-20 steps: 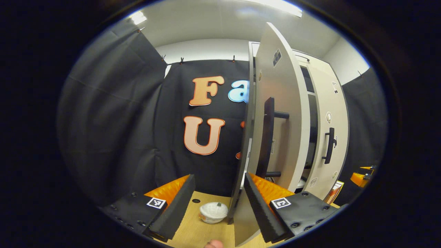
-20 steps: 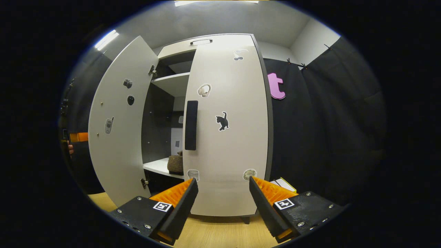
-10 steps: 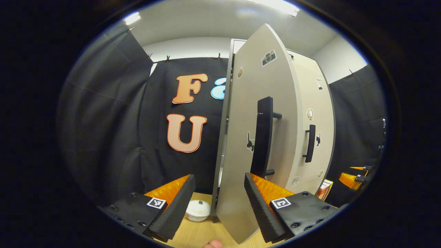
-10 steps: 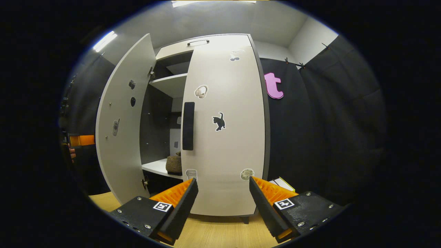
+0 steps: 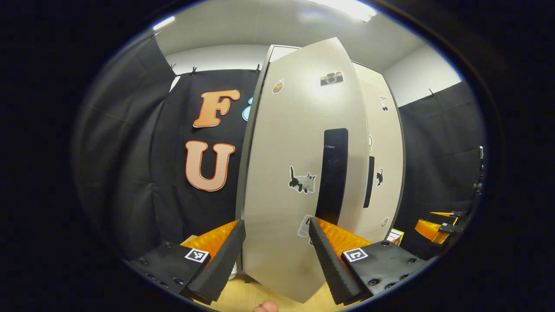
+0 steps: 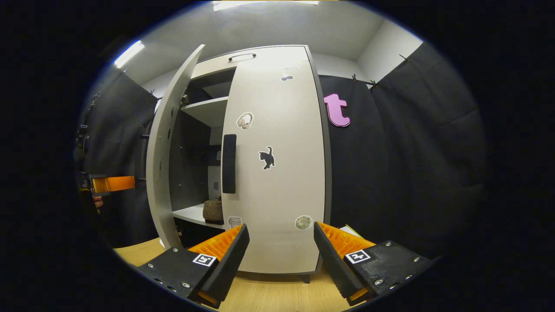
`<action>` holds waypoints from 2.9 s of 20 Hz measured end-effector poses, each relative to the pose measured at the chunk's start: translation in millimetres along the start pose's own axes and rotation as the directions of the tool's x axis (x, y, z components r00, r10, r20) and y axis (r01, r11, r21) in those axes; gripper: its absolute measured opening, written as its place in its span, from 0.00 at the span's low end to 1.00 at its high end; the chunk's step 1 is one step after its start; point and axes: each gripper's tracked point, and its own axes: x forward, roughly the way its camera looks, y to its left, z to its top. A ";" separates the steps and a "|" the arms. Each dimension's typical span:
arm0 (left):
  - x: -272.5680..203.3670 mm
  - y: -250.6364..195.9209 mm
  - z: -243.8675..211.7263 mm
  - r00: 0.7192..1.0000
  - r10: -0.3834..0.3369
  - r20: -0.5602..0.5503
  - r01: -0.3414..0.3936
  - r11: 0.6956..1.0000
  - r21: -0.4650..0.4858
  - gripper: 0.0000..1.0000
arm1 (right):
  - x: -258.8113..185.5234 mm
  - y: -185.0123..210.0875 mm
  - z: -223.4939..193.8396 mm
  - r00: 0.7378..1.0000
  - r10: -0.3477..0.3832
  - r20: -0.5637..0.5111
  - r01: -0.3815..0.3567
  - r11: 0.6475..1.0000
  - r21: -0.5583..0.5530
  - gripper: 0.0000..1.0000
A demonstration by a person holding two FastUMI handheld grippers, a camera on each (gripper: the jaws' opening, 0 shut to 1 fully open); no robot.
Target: Grab one shoe with the right hand and put it into the shoe cabinet, grab the other shoe with the left hand and put it into the shoe cabinet; then close the right door with the right hand and the left door with the left hand.
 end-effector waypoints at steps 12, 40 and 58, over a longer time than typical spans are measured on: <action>58.4 -62.4 -13.0 0.994 -0.106 -0.026 0.106 0.994 0.009 0.99 | -4.8 -21.3 3.5 0.999 -0.048 0.003 0.048 0.999 0.004 0.92; 39.4 -55.0 -9.6 0.999 -0.030 0.016 0.029 0.998 0.053 0.96 | -5.2 -14.2 13.7 1.000 -0.005 0.018 0.005 1.000 0.020 0.92; -4.4 -42.4 -24.6 1.000 -0.008 -0.012 0.008 1.000 0.011 0.96 | -14.3 3.9 27.8 0.999 0.015 0.051 -0.016 0.999 0.034 0.92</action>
